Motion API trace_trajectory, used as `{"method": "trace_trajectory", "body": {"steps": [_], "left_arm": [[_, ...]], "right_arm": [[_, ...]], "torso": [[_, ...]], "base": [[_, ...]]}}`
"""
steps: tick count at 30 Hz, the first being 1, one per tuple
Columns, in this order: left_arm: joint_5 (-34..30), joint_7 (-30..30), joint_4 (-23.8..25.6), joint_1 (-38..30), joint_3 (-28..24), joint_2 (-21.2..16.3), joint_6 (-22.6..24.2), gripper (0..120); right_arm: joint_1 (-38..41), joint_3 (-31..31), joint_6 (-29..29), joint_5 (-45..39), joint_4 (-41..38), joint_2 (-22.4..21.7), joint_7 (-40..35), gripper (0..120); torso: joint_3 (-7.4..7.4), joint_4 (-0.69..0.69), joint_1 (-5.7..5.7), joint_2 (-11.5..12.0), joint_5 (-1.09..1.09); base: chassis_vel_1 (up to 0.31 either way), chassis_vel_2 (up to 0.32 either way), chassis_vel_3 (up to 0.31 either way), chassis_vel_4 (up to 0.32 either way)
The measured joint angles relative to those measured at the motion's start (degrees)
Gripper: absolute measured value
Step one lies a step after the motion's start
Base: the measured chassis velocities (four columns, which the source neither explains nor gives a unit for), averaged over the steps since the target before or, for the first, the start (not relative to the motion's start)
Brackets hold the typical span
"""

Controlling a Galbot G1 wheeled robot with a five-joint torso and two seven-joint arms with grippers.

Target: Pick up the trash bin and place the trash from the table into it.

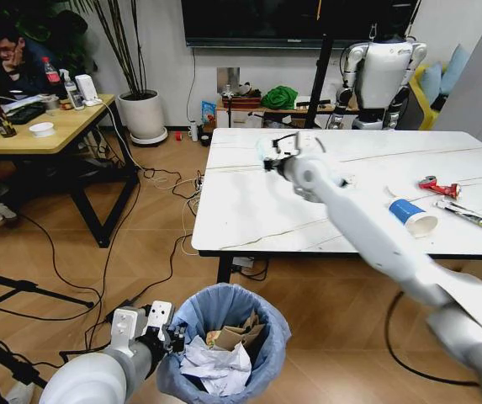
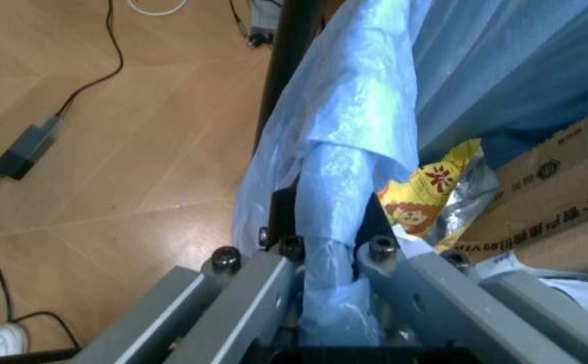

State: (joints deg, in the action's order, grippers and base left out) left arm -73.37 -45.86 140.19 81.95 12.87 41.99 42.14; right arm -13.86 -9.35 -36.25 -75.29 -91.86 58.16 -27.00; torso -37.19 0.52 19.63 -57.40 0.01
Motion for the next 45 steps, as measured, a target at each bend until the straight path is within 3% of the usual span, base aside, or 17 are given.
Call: {"method": "trace_trajectory", "body": {"steps": [6, 16, 22, 34, 45], "left_arm": [[-1.4, -0.6, 0.1, 0.0, 1.4, 0.2, 0.0, 0], [-1.9, -1.5, 0.0, 0.4, 1.5, 0.9, 0.0, 0], [-3.2, -3.0, 0.5, 1.3, 3.0, 1.6, 0.0, 0], [-4.5, -3.6, -0.4, -0.5, 2.5, 1.0, 0.0, 0], [-5.3, -4.3, -0.2, -0.7, 2.5, 1.1, 0.0, 0]], "right_arm": [[-4.2, 2.2, 1.5, -2.3, -11.3, -4.6, 4.6, 0], [-19.5, 11.8, 2.2, -3.8, -31.3, -11.6, 7.3, 0], [-23.3, 12.0, 2.1, -3.2, -36.3, -12.2, 8.2, 0], [-42.1, 17.2, 1.2, 1.4, -49.7, -16.8, 13.0, 0], [-57.2, 21.5, -0.4, 9.0, -51.9, -18.7, 15.9, 0]], "torso": [[0.0, -0.06, 0.0, 0.0, -0.01], [0.01, 0.0, -0.01, 0.0, 0.0], [0.0, -0.06, -0.01, 0.0, 0.0], [0.0, -0.02, 0.0, 0.0, -0.01], [0.0, -0.03, 0.0, 0.0, -0.01]], "base": [[0.0, 0.0, 0.0, 0.0], [0.0, 0.0, 0.0, 0.0], [0.0, 0.0, 0.0, 0.0], [0.0, 0.0, 0.0, 0.0], [0.0, 0.0, 0.0, 0.0]]}}
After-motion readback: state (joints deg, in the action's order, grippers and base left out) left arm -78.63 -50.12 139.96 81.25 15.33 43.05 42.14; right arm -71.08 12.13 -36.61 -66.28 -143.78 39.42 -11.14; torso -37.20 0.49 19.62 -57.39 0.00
